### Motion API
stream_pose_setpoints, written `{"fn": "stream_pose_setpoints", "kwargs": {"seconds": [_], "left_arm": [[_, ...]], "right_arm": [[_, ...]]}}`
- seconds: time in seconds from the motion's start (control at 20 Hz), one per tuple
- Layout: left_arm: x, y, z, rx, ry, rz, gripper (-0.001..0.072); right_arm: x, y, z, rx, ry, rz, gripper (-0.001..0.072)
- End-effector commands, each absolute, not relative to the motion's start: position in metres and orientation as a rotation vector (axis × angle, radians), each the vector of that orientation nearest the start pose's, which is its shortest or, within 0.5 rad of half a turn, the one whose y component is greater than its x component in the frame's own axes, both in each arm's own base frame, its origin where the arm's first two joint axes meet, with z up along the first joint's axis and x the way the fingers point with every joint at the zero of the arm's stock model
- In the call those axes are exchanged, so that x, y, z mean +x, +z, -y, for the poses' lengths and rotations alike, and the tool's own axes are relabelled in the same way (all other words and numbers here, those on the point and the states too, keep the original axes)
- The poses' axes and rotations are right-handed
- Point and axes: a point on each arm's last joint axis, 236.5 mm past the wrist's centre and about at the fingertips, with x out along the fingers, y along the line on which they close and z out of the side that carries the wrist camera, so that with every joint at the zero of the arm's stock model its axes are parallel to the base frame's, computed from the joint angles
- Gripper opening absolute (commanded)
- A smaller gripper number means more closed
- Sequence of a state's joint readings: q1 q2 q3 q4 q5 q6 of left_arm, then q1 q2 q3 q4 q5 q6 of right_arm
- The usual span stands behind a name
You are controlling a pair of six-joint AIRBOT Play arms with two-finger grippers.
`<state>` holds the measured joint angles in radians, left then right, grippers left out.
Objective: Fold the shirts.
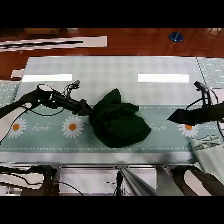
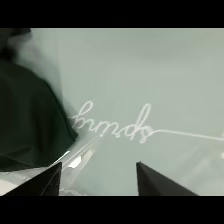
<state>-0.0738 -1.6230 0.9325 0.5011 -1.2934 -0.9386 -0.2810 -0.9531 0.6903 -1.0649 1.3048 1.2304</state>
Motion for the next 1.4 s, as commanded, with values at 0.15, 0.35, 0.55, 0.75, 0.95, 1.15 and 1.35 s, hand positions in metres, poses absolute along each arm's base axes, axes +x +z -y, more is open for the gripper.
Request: {"fn": "stream_pose_setpoints", "kwargs": {"seconds": [0.15, 0.35, 0.55, 0.75, 0.95, 1.15, 1.35], "left_arm": [[0.295, -0.058, 0.224, -0.690, -0.952, -1.537, 0.0026], [0.292, -0.055, 0.225, -0.691, -0.972, -1.545, 0.0027], [0.292, -0.054, 0.226, -0.693, -0.976, -1.543, 0.0026], [0.290, -0.053, 0.226, -0.690, -0.986, -1.543, 0.0027], [0.290, -0.052, 0.226, -0.690, -0.990, -1.544, 0.0026], [0.290, -0.048, 0.227, -0.693, -1.006, -1.534, 0.0026], [0.313, 0.014, 0.230, -0.727, -1.079, -1.311, 0.0025]], "right_arm": [[0.221, -0.063, -0.093, 0.717, 0.339, -1.411, 0.0534], [0.223, -0.076, -0.089, 0.743, 0.281, -1.387, 0.0533], [0.231, -0.081, -0.083, 0.774, 0.215, -1.373, 0.0532], [0.226, -0.104, -0.117, 0.715, 0.256, -1.454, 0.0532], [0.217, -0.135, -0.154, 0.700, 0.213, -1.542, 0.0404], [0.224, -0.135, -0.189, 0.774, 0.288, -1.514, 0.0028], [0.260, -0.053, -0.203, 0.726, 0.538, -1.303, 0.0028]]}}
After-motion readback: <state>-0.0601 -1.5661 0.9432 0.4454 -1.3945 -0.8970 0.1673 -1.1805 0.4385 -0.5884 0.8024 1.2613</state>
